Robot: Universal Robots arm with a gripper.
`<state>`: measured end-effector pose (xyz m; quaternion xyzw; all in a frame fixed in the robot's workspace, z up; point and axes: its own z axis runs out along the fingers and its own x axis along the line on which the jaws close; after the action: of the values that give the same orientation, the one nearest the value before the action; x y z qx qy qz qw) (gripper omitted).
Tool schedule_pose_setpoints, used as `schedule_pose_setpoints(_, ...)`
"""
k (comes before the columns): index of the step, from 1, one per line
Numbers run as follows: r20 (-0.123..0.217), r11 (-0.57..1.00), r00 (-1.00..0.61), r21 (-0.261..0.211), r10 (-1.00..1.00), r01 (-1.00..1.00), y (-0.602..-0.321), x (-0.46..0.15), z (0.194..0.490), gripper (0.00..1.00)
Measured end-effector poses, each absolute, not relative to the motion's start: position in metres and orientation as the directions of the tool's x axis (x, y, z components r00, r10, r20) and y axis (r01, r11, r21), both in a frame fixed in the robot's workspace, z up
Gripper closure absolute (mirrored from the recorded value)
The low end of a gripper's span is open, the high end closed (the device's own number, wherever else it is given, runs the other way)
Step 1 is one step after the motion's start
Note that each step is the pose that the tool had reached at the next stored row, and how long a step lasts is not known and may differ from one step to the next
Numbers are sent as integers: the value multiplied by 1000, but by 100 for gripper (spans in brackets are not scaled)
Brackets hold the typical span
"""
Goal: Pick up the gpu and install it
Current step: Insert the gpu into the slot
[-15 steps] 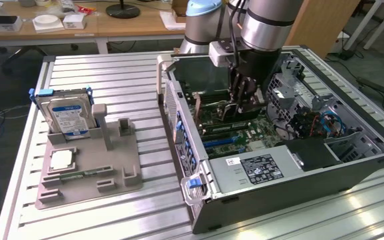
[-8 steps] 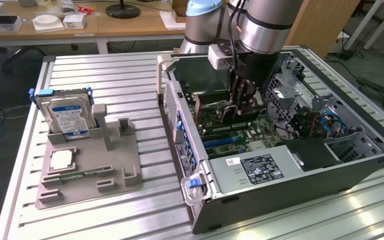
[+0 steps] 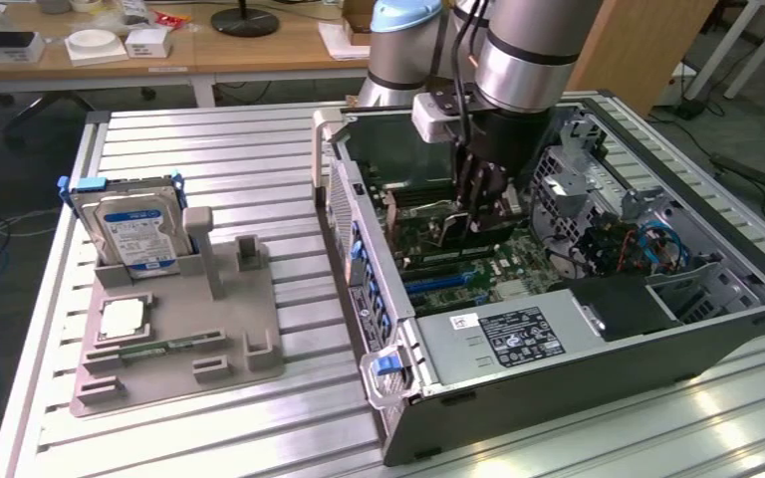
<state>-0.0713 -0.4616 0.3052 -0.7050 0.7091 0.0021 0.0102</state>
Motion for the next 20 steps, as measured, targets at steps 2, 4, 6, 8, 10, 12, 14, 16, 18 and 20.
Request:
schedule_pose_setpoints(2,-17,6,-6,-11,-1000,-1000,-462,-72,303,73)
schedule_pose_setpoints(4,-17,6,-6,-11,-1000,-1000,-462,-72,301,73)
schedule_pose_setpoints(6,-18,6,-6,-11,-1000,-1000,-462,-72,299,73)
schedule_pose_setpoints(8,-17,6,-6,-11,-1000,-1000,-462,-72,298,73)
schedule_pose_setpoints(10,-17,6,-6,-11,-1000,-1000,-462,-72,296,73)
schedule_pose_setpoints(12,-17,6,-6,-11,-1000,-1000,-462,-73,294,73)
schedule_pose_setpoints(14,-18,6,-6,-11,-1000,-1000,-462,-73,292,73)
schedule_pose_setpoints(16,-18,6,-6,-11,-1000,-1000,-462,-74,290,73)
schedule_pose_setpoints(18,-17,6,-6,-11,-1000,-1000,-462,-74,288,73)
schedule_pose_setpoints(20,-17,6,-6,-11,-1000,-1000,-462,-74,286,73)
